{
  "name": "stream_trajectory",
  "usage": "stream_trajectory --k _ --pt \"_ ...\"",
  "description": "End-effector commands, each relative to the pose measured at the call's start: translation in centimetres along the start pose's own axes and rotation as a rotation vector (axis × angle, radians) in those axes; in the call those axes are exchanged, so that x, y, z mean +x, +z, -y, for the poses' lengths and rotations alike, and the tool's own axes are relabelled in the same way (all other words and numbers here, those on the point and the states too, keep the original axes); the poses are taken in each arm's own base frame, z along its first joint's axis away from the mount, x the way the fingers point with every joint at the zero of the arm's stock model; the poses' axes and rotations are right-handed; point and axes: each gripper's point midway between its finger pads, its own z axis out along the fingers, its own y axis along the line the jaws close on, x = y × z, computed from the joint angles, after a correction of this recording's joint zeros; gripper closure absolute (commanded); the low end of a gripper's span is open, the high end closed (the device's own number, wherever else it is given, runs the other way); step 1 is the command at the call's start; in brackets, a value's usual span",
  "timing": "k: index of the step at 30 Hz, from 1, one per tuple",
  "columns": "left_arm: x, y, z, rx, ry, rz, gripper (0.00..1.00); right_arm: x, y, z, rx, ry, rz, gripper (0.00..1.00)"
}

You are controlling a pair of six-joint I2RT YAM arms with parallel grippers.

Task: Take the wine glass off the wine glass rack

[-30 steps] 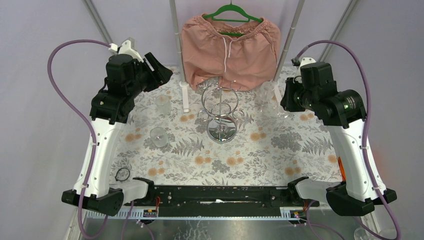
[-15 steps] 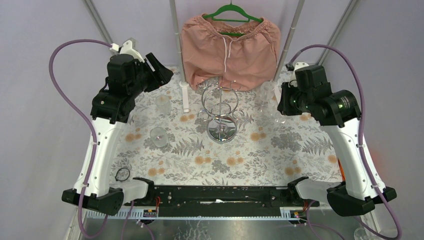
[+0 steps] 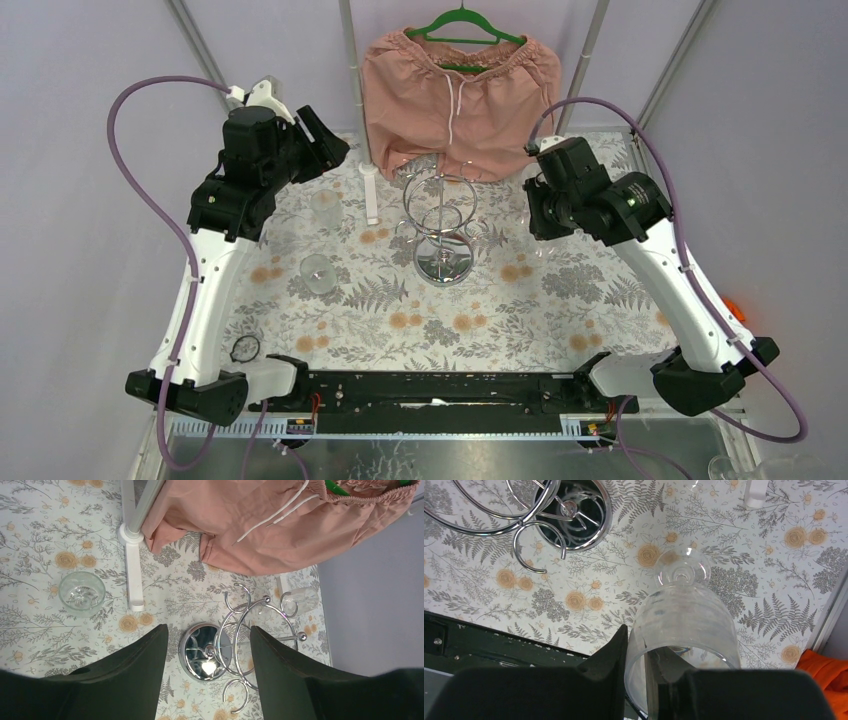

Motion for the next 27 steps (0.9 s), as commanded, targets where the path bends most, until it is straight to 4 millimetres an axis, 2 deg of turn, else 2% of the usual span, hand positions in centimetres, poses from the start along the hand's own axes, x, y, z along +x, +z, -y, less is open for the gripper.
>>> stream_trajectory --k 1,8,14,20,27 --pt "-0.1 0.0 -0.4 -0.022 0.024 0.015 0.32 -0.7 0.0 0.4 0.029 0.003 0.05 1.0" --pt "0.1 0.0 -0.6 -0.024 0.024 0.013 0.31 0.2 1.1 0.4 0.03 -0.001 0.022 1.0" --pt "0.2 0.0 -0.4 -0.011 0.022 0.011 0.31 1.4 2.2 -1.1 -0.04 -0.005 -0.01 1.0" --pt "0.5 0.3 -0.7 -0.018 0.022 0.001 0.31 2.7 3.4 -1.8 -0.064 -0.01 -0.042 1.0" --pt "0.8 0.6 -0.8 -0.022 0.019 -0.008 0.31 3.1 3.9 -2.2 -0.075 -0.012 -0.046 1.0"
